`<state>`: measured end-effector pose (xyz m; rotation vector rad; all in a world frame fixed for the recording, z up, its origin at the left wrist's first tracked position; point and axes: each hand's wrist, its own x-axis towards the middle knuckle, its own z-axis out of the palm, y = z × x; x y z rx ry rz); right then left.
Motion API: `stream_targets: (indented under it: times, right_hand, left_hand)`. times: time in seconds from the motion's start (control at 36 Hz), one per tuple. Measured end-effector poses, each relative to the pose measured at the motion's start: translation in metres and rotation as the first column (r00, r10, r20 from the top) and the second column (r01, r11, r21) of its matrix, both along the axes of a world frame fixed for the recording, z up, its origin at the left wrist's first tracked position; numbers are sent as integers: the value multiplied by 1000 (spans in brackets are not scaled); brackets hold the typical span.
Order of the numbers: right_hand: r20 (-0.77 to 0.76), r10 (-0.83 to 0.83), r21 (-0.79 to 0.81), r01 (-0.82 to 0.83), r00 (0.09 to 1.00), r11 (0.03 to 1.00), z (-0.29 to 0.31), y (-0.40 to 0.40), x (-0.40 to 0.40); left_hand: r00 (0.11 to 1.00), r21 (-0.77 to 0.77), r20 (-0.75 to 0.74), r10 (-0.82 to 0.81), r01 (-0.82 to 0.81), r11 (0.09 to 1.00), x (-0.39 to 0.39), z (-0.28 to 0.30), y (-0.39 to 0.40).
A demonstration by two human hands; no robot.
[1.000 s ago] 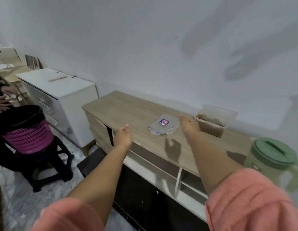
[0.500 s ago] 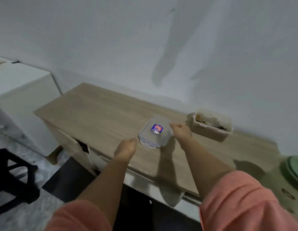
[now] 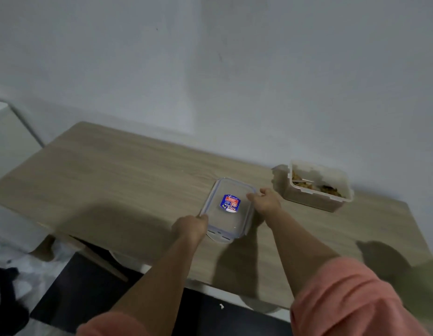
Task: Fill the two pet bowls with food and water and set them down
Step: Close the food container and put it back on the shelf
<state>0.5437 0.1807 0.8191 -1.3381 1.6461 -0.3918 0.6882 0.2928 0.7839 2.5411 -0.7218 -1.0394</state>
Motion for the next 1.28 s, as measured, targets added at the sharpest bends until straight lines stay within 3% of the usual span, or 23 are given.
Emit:
stream_targets:
  times: [0.19, 0.33, 0.42, 0.58, 0.75, 0.83, 0.94, 1.14, 1.28]
  right_hand:
    - [48, -27, 27, 26, 998, 999, -10, -7, 6]
    - [108, -63, 33, 59, 992, 998, -9, -7, 2]
    - [135, -74, 39, 70, 988, 997, 0, -7, -8]
    - [250, -81, -1, 84, 965, 997, 29, -15, -48]
    - [325, -195, -99, 238, 926, 966, 53, -33, -106]
    - [302, -268, -173, 329, 915, 928, 57, -46, -138]
    - [231, -381, -230, 431, 895, 872, 56, -60, -170]
    - [118, -465, -236, 479, 878, 845, 35, -85, -194]
    - [-34, -442, -220, 425, 896, 878, 14, -102, -194]
  left_hand:
    - [997, -44, -22, 77, -78, 996, -4, 2, 0]
    - [934, -312, -226, 276, -338, 888, 10, -35, -7]
    - [925, -367, -295, 239, -341, 866, 15, -42, -11]
    - [939, -427, -308, 155, -283, 859, -8, 16, -39]
    - [808, -522, -580, -101, -274, 807, -64, 91, -81]
    - [849, -539, -489, -197, -117, 834, -92, 108, -107]
    - [959, -522, -236, -156, 10, 853, -125, 113, -135]
    - [972, -489, -16, -236, 198, 850, -157, 88, -175]
    - [976, -436, 55, -209, 211, 875, -162, 77, -190]
